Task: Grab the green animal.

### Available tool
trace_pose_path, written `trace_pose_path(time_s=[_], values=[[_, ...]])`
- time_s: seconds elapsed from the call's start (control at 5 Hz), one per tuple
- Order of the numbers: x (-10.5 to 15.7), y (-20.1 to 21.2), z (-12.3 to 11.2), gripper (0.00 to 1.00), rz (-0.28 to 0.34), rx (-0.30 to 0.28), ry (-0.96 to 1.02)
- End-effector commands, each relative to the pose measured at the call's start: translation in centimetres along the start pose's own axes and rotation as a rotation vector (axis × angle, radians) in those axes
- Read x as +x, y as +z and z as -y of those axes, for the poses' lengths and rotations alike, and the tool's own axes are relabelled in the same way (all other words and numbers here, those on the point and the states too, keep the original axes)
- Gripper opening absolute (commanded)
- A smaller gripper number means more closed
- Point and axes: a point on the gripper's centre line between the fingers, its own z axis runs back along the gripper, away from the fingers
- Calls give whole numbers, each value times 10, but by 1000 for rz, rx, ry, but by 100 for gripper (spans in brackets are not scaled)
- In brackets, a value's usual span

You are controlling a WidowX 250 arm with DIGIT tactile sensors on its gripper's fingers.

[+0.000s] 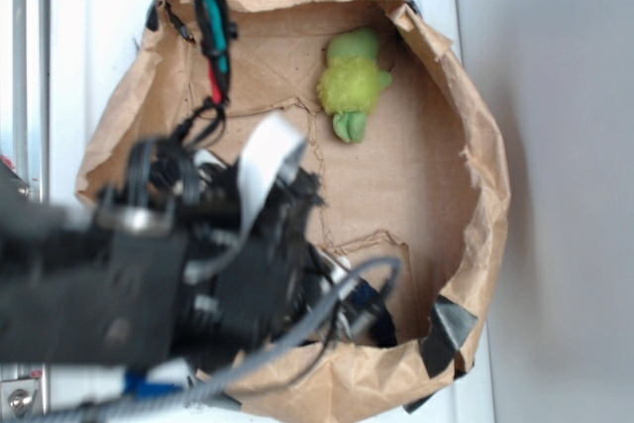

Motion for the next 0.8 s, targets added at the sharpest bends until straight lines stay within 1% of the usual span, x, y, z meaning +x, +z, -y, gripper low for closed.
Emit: trace_pose_path(time_s=[0.0, 0.2, 0.4, 0.6], values=[[62, -21, 22, 100, 1, 7, 60], [88, -37, 40, 100, -13, 18, 88], [100, -44, 48, 100, -4, 18, 93], [103, -42, 46, 100, -24, 35, 48]])
